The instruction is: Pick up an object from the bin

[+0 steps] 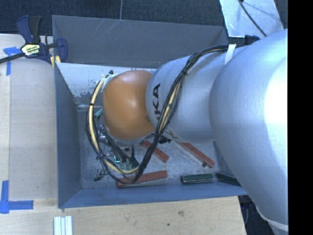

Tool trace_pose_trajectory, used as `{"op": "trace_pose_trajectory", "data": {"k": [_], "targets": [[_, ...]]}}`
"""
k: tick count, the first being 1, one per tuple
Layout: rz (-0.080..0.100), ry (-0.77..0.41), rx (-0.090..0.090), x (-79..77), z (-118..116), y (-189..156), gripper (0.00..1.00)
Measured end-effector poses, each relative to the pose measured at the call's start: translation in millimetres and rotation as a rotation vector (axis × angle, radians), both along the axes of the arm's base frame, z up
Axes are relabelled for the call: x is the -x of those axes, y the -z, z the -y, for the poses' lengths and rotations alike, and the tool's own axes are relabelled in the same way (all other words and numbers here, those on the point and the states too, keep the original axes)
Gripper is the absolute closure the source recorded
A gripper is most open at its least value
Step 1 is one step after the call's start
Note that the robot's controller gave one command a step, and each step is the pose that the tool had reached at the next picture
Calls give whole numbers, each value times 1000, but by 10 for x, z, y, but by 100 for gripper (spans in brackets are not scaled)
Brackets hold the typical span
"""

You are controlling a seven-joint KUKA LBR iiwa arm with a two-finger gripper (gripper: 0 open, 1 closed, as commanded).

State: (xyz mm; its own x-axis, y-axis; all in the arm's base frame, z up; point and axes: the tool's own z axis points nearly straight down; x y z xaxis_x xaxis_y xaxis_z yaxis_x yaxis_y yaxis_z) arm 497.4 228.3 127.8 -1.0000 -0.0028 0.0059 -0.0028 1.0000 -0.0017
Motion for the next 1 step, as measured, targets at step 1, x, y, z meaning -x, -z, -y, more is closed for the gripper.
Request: {"op": "trace_pose_trajectory", "data": {"k": [1], "targets": [[4,46,2,-84,728,329,0]]}}
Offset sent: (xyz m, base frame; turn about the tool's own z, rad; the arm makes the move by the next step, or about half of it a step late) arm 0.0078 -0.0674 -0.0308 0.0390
